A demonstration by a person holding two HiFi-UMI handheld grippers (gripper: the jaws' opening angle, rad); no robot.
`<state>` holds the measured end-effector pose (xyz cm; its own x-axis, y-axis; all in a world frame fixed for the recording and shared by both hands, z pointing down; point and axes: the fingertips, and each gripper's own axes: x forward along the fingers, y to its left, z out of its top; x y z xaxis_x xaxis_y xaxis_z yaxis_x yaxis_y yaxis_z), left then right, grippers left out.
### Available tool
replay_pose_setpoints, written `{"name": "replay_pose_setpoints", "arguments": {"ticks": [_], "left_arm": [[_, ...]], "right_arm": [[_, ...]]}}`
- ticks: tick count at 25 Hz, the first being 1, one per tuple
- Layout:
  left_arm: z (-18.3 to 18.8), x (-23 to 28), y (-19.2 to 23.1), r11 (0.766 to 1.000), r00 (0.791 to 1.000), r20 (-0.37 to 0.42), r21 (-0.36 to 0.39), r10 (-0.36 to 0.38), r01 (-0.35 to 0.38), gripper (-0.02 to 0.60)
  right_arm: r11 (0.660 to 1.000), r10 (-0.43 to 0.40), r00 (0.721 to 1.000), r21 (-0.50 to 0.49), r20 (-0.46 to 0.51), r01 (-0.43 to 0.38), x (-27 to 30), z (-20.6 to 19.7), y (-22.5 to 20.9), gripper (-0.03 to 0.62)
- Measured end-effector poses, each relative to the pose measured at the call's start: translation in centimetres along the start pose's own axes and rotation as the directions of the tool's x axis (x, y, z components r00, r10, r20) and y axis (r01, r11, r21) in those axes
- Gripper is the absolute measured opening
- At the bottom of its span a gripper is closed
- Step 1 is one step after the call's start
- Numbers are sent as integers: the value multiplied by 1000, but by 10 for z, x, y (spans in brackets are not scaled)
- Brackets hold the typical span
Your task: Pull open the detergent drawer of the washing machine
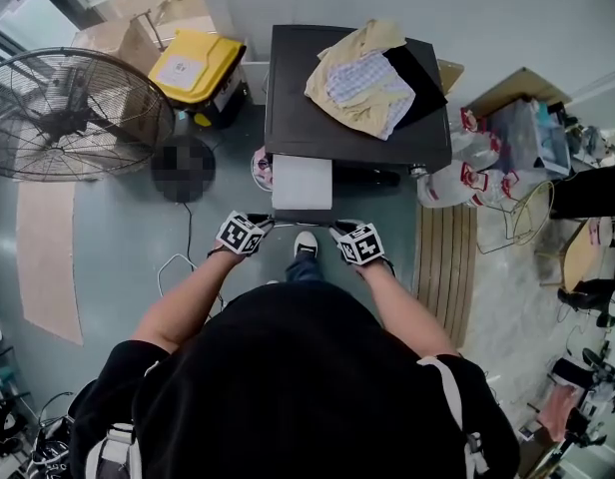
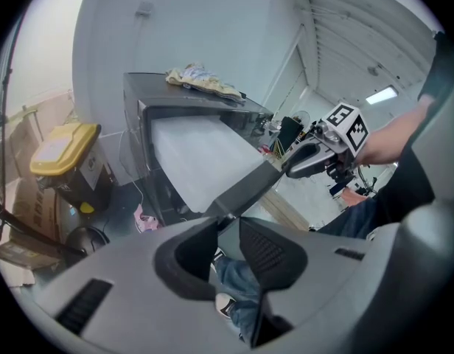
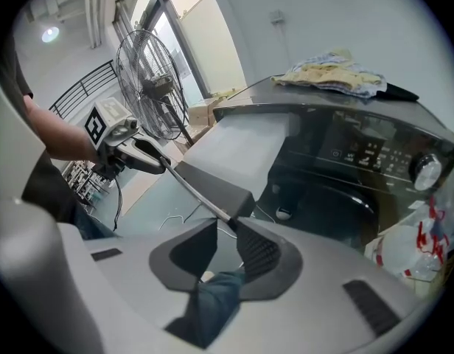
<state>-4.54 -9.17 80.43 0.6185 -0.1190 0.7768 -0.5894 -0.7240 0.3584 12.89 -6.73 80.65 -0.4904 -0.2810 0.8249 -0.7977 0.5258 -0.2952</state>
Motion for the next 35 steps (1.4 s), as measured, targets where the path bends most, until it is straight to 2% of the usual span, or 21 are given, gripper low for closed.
{"name": "replay_pose_setpoints", "arguments": {"ticks": [6,9,18,28,35], "left_arm": [[-8,-2,3,1000,1000,-11,-15,15,-15,94],[-13,-5,5,999,1000,-15,-22,25,-26,94],[-24,-21,8,999,999,-5,-37,40,-40,94],[-32,-47,6,998,998,36,-51,51,-49,94],[-25,-72,6,997,993,101,-54,54,-49,94]], "right_arm": [[999,11,1000,41,18,-12,1,-6,2,93],[999,3,1000,43,15,-4,-2,-10,1,115],[998,-10,999,60,46,7,-16,-12,1,124],[997,-31,993,73,112,22,-43,-1,19,124],[995,-72,985,77,156,61,-64,7,26,124]]}}
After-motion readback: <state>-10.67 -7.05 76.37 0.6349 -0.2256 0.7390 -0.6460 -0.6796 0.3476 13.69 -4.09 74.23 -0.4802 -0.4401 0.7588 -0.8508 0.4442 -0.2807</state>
